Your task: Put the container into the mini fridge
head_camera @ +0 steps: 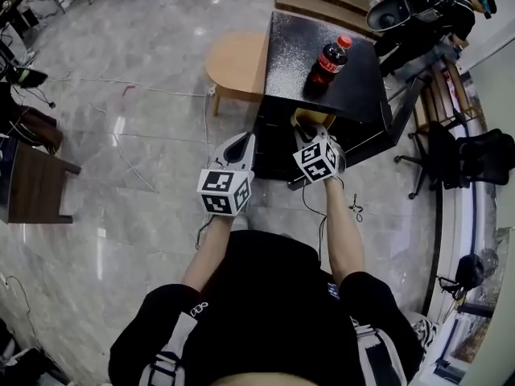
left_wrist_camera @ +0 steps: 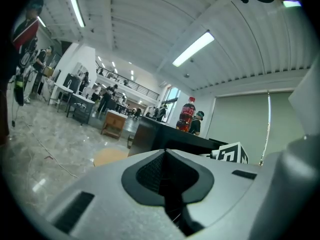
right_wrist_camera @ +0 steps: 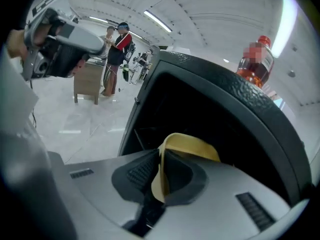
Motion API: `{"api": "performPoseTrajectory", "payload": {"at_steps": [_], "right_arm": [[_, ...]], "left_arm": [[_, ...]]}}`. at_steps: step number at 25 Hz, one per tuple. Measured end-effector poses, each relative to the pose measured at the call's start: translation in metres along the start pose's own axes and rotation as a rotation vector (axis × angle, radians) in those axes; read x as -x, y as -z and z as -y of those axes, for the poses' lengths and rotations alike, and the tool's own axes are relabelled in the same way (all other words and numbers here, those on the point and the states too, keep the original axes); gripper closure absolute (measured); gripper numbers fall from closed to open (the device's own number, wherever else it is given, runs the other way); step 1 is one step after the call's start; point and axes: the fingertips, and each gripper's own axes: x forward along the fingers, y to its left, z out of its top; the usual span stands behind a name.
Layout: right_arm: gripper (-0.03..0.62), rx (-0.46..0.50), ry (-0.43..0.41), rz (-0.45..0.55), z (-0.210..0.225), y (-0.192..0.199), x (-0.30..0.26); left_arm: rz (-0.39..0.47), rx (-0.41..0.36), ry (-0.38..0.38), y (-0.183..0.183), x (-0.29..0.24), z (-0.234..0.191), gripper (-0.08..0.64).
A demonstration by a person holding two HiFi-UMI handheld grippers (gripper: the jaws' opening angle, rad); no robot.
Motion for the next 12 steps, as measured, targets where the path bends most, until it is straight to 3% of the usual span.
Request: {"api": "performPoseTrajectory", "payload": {"at_steps": [4, 6, 7, 8, 10, 12], "right_arm": [[0.560, -0.030, 0.056, 0.033, 0.002, -0.002, 0.000], [0.469, -0.066, 0.068, 0.069, 0.003, -0.006, 0.012], [0.460, -0.094, 0.075, 0.097, 0.004, -0.009, 0.023], [0.463, -0.132, 0.082, 0.139, 0.007, -0.013, 0.037], [0.549, -0.245, 0.096, 0.263, 0.017, -0.025, 0.071], [0.565, -0.378, 0.123, 0.409, 0.033, -0.037, 0.107]], "left_arm": [[-0.009, -0.012, 0.025, 0.000, -0.007, 0.005, 0.549], [-0.017, -0.015, 0.044, 0.001, -0.013, 0.011, 0.549], [-0.020, -0.017, 0.057, 0.000, -0.016, 0.016, 0.549], [-0.021, -0.021, 0.072, -0.002, -0.020, 0.022, 0.549], [-0.019, -0.034, 0.106, -0.007, -0.026, 0.035, 0.549], [-0.011, -0.050, 0.141, -0.013, -0.032, 0.047, 0.549]]}}
